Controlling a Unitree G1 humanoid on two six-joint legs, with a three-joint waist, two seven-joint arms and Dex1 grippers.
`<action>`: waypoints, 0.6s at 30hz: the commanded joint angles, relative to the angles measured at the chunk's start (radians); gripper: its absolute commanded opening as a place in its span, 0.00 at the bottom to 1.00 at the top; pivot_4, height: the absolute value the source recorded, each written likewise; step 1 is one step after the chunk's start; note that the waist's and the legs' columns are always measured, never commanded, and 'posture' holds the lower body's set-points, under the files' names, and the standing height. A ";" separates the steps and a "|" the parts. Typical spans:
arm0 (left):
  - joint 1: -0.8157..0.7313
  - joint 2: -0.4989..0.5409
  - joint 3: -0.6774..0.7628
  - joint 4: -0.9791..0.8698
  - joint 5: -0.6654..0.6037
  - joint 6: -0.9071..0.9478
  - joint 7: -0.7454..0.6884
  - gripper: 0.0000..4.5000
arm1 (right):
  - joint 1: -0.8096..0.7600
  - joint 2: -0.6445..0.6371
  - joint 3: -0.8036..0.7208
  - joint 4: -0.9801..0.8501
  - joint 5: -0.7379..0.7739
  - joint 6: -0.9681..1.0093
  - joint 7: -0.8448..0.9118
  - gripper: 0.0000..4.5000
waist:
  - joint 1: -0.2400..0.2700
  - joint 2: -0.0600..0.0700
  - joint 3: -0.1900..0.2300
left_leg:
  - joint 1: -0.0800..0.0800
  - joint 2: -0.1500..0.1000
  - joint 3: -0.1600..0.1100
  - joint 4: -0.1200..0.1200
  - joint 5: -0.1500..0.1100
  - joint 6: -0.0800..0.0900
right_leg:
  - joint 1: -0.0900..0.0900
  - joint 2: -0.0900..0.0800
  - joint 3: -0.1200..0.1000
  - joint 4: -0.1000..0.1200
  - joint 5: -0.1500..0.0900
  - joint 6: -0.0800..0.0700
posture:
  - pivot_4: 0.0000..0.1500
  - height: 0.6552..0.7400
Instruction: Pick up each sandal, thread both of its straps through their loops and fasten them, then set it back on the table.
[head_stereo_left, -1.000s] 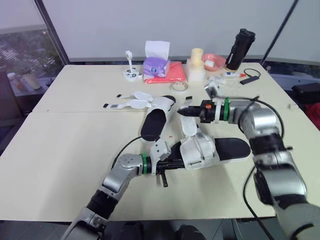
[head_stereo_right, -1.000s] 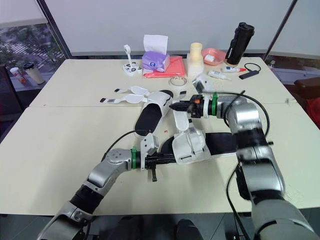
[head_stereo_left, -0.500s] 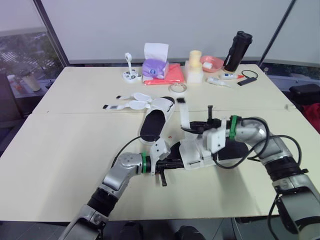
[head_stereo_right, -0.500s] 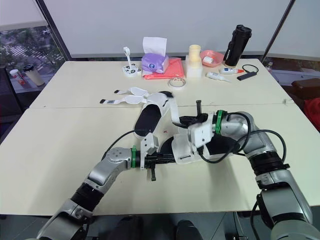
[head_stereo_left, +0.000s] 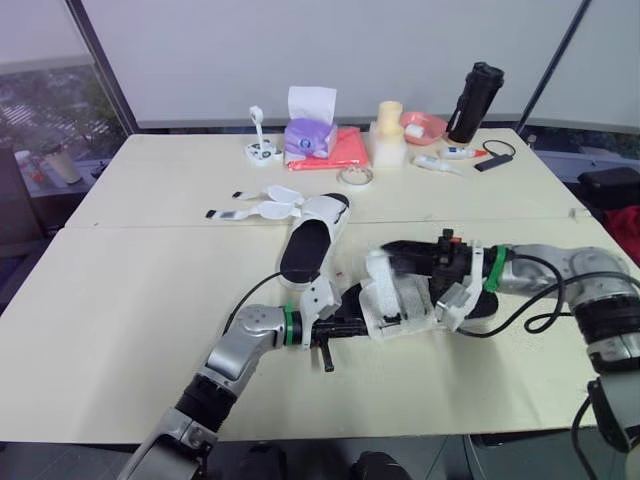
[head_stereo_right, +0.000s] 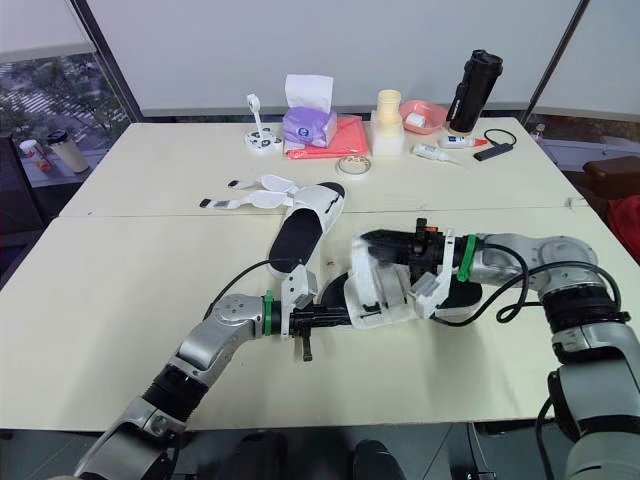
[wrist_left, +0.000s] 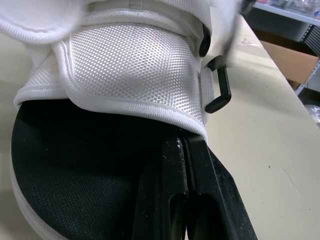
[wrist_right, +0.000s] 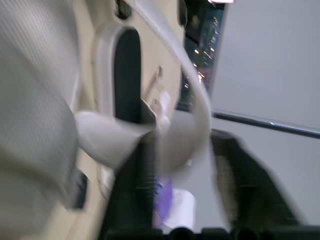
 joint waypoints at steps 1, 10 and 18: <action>0.013 0.020 -0.009 0.060 0.038 0.030 0.001 0.00 | -0.013 -0.034 0.001 -0.032 -0.019 0.029 -0.104 0.90 | -0.001 0.000 0.000 | 0.000 0.000 0.000 0.000 0.000 0.000 | 0.000 0.000 0.000 0.000 0.000 0.000 | 1.00 1.00; 0.025 0.028 -0.001 0.038 0.033 0.037 -0.002 0.00 | 0.058 -0.090 -0.076 0.195 0.443 0.289 0.202 0.99 | -0.009 0.000 0.000 | 0.001 -0.001 0.002 0.001 0.000 0.000 | 0.002 0.000 0.000 0.001 0.000 0.000 | 1.00 1.00; -0.012 0.030 0.004 0.081 0.048 0.009 -0.015 0.00 | 0.227 -0.013 -0.237 -0.513 1.743 1.578 0.991 0.99 | -0.019 0.001 0.000 | 0.005 0.001 -0.001 0.001 0.000 0.000 | 0.009 0.001 -0.002 -0.001 0.000 0.000 | 1.00 1.00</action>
